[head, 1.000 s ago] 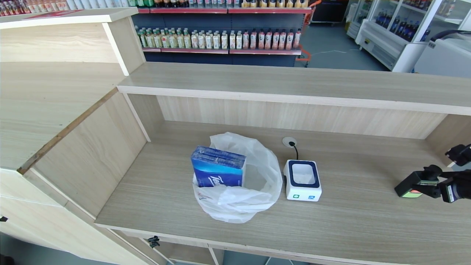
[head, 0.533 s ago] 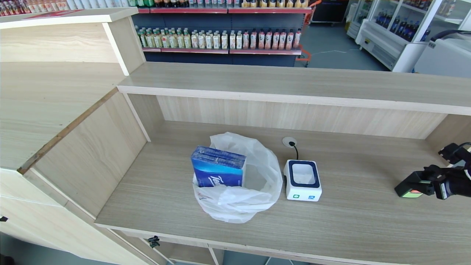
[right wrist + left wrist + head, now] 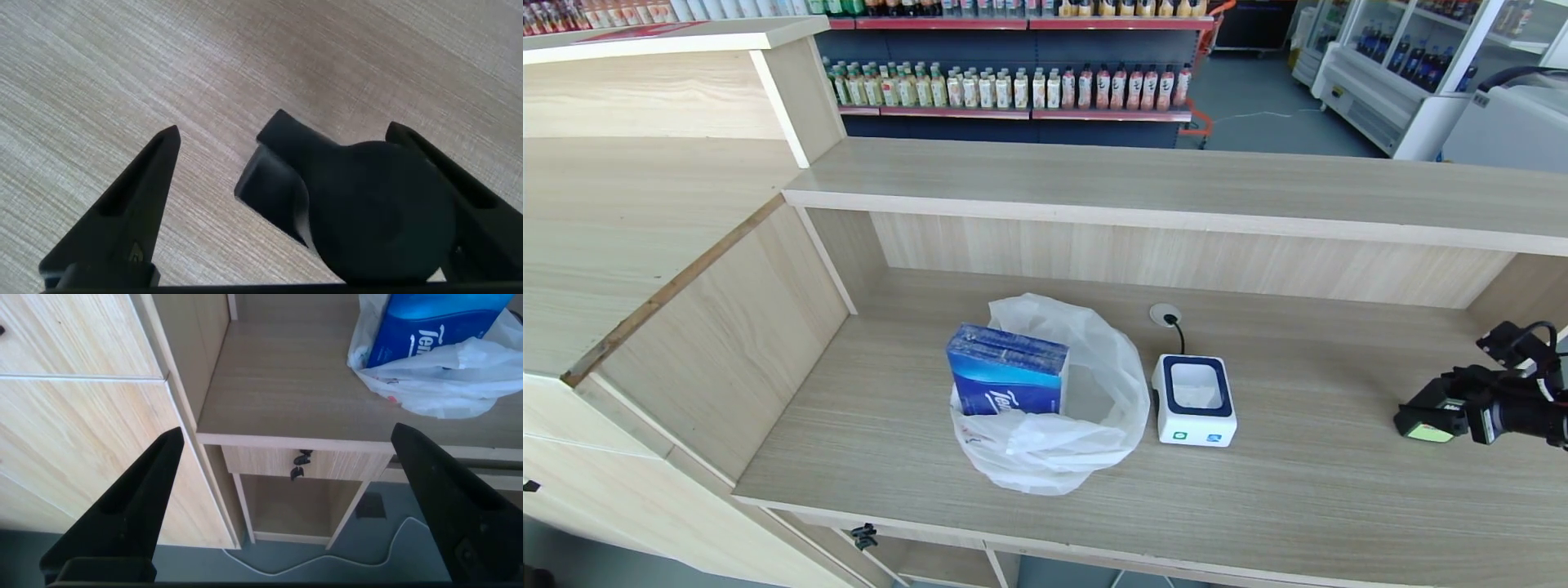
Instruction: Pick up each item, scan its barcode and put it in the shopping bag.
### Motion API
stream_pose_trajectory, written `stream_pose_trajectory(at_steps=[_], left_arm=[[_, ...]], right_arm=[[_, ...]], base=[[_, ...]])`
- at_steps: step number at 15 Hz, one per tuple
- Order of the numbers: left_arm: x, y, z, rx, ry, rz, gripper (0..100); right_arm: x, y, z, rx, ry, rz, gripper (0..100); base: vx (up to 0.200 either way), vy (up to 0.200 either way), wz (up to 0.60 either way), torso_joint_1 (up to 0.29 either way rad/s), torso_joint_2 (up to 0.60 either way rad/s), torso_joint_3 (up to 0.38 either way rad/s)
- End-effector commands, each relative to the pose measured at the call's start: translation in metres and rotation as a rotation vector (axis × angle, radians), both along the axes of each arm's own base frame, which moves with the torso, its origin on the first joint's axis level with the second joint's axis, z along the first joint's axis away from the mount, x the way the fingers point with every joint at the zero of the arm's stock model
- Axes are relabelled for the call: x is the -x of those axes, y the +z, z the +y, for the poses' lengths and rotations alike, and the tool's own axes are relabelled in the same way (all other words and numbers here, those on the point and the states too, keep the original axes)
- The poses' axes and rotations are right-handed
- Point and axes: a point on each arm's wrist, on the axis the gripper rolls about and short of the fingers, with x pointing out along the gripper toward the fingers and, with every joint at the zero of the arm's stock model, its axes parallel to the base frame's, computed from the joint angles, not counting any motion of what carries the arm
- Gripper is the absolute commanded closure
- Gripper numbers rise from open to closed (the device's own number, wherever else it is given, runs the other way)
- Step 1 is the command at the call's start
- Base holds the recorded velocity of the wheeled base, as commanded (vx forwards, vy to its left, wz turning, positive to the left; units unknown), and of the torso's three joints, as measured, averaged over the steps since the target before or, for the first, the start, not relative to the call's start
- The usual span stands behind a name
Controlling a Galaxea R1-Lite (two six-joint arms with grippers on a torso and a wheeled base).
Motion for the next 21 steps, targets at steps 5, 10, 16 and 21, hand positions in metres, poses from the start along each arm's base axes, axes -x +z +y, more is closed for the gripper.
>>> stream_pose_trajectory(at_steps=[5, 10, 16, 21], left_arm=[[0.0, 0.0, 0.0, 0.0, 0.0, -0.001, 0], [0.0, 0.0, 0.0, 0.0, 0.0, -0.001, 0], [0.0, 0.0, 0.0, 0.0, 0.002, -0.001, 0], [0.0, 0.0, 0.0, 0.0, 0.0, -0.001, 0]], right_arm=[[-0.002, -0.005, 0.007, -0.001, 0.045, 0.0, 0], [-0.001, -0.007, 0.009, 0.019, 0.068, 0.013, 0], [-0.007, -0.013, 0.014, 0.009, 0.109, 0.011, 0], [-0.012, -0.016, 0.021, 0.004, 0.13, 0.016, 0]], base=[[0.0, 0.0, 0.0, 0.0, 0.0, 0.0], [0.0, 0.0, 0.0, 0.0, 0.0, 0.0], [0.0, 0.0, 0.0, 0.0, 0.0, 0.0], [0.0, 0.0, 0.0, 0.0, 0.0, 0.0]])
